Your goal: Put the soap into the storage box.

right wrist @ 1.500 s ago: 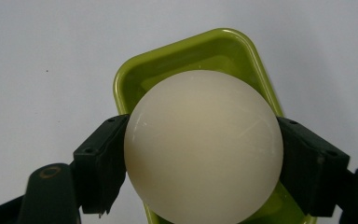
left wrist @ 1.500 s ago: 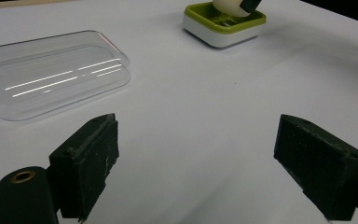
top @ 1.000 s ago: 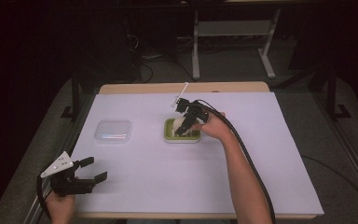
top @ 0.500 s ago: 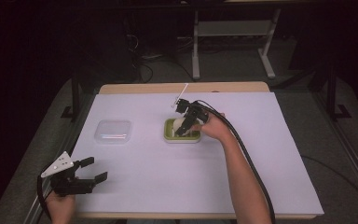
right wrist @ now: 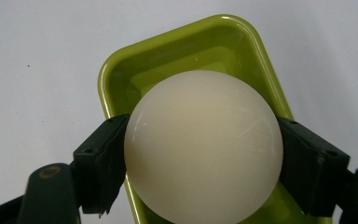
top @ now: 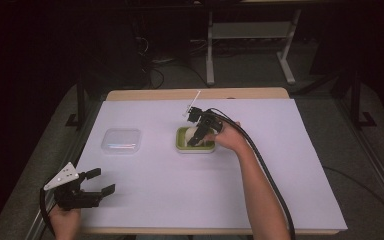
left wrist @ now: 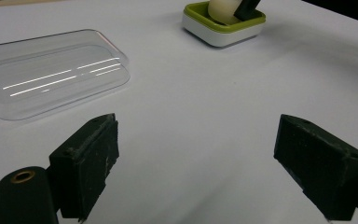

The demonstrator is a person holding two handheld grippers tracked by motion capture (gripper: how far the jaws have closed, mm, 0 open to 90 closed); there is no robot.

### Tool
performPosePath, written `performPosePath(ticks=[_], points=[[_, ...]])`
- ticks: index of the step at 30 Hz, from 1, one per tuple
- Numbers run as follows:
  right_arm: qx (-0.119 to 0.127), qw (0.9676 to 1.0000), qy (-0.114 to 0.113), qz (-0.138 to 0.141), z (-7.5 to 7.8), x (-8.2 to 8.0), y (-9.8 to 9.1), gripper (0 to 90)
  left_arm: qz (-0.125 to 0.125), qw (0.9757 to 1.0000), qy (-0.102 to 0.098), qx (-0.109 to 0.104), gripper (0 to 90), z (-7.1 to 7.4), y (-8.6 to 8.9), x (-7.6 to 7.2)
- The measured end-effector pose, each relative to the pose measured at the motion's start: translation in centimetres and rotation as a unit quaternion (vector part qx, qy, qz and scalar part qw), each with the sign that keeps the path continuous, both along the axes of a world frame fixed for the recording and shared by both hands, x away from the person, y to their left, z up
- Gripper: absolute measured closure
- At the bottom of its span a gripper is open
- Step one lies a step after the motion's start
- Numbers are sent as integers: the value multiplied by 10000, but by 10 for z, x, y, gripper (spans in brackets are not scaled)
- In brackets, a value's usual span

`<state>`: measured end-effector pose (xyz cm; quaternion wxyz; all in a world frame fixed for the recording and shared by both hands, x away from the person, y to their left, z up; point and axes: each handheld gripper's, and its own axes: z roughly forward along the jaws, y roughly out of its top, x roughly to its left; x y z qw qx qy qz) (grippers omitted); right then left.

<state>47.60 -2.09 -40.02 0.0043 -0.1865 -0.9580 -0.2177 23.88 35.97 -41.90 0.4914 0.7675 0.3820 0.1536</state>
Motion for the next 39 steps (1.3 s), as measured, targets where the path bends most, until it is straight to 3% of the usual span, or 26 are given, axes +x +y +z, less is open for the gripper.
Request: performPosePath(ticks=[39], points=[[-110,9999,-58,-41,0,0,1,221,2,10000,-7,6,133,0,-1,0]])
